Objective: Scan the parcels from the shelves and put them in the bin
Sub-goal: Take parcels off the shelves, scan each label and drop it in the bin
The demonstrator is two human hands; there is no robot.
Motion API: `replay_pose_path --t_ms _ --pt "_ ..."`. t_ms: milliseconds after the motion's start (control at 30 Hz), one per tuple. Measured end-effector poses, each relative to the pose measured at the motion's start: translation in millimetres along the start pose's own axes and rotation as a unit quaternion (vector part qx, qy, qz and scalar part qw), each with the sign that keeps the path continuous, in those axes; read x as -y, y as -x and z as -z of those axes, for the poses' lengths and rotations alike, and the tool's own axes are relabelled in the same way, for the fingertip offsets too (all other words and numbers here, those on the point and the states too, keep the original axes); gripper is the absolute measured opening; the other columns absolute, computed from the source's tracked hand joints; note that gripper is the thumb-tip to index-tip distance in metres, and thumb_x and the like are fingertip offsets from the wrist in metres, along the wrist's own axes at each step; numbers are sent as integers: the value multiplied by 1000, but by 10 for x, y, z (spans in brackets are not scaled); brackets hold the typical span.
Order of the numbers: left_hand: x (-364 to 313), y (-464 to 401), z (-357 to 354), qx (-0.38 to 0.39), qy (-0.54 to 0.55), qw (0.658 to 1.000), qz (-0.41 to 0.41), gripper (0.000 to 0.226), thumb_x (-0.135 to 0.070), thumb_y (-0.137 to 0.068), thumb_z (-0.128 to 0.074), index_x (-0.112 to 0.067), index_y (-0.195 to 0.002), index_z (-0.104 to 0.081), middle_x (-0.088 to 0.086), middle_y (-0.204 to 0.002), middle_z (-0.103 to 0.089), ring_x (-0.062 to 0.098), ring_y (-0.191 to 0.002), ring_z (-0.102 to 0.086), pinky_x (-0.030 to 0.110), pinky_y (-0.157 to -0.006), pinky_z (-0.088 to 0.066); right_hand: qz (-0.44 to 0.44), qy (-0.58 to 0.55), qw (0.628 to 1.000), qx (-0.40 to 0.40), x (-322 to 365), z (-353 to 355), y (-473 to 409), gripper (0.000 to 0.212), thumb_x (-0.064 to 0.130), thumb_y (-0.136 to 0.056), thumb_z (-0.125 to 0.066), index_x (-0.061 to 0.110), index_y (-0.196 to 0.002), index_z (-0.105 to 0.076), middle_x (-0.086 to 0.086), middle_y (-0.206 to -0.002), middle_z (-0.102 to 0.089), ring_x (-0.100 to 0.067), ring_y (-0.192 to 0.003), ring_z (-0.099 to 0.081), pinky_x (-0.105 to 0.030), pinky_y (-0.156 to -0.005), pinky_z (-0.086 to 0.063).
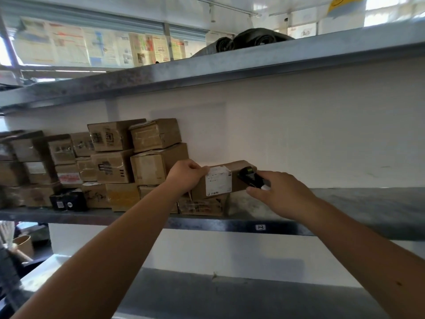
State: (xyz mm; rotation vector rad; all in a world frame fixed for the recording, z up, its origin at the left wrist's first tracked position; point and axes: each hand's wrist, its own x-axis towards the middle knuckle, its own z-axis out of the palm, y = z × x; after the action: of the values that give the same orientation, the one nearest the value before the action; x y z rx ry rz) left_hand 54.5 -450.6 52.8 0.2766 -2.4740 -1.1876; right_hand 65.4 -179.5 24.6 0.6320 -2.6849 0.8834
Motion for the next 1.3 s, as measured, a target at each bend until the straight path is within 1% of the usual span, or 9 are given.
replay_pose_path --t_ms 100,233,333,600,767,867,1000,1100,1300 --pt "-49 -69 -67 23 -47 999 12 51 -55 -92 -73 -19 -126 -59 0 -115 -62 19 -100 -63 29 -68 -51 -14 1 1000 1 -22 -25 27 56 65 -95 -58 39 -144 -55 5 -131 -67 -17 -107 -62 -36 -85 -53" --pt "-42 -58 -112 52 4 998 37 79 -60 -89 -74 -18 -149 -44 3 -120 -61 20 -101 -64 32 -77 -55 -18 -13 1000 -1 -44 -56 72 57 67 -94 -59 37 -143 -56 5 -131 -66 -18 -110 -62 -40 -92 -54" --pt "-28 -21 -110 69 31 996 38 73 -56 -92 -73 -16 -145 -45 -6 -99 -61 10 -84 -60 25 -66 -49 -18 -20 1000 -10 -99 -74 96 49 65 -94 -60 40 -136 -61 7 -122 -69 -13 -100 -63 -36 -88 -55" --pt "202 182 -183 -30 76 993 -80 93 -59 -72 -88 -35 -149 -42 -4 -133 -59 16 -109 -65 29 -81 -62 -13 -37 999 -16 -136 -119 160 44 62 -94 -61 39 -132 -62 9 -116 -70 -10 -94 -64 -36 -85 -56" --pt "225 249 -269 -53 78 988 -126 100 -52 -63 -96 -56 -147 -42 -7 -137 -29 8 -112 -50 29 -100 -52 -22 -62 998 -7 -130 -162 159 47 60 -95 -62 38 -137 -61 9 -126 -68 -12 -101 -62 -36 -87 -53" --pt "240 275 -276 -60 45 987 -140 98 -48 -60 -99 -54 -144 -47 -7 -137 -25 17 -121 -45 27 -102 -49 -23 -90 996 -3 -119 -199 176 44 59 -97 -61 37 -135 -62 12 -120 -65 -10 -98 -59 -35 -86 -51" --pt "311 264 -268 -79 4 980 -183 93 -44 -62 -99 -48 -141 -50 -11 -138 -22 14 -124 -38 16 -95 -39 -14 -102 995 -5 -142 -203 226 42 59 -97 -61 39 -134 -63 11 -123 -68 -5 -98 -61 -28 -84 -52" --pt "363 271 -264 -90 -9 972 -217 91 -45 -60 -99 -48 -138 -51 -11 -141 -21 11 -125 -38 10 -93 -36 -8 -87 996 18 -146 -139 313 54 60 -99 -56 47 -149 -45 19 -128 -56 -3 -94 -55 -18 -70 -41" --pt "442 284 -242 -96 -64 956 -271 96 -46 -62 -99 -44 -143 -46 -4 -151 -20 11 -128 -33 16 -101 -35 -18 17 997 74 -248 -140 516 63 68 -100 -45 48 -158 -32 4 -141 -61 -12 -103 -60 -27 -80 -49"
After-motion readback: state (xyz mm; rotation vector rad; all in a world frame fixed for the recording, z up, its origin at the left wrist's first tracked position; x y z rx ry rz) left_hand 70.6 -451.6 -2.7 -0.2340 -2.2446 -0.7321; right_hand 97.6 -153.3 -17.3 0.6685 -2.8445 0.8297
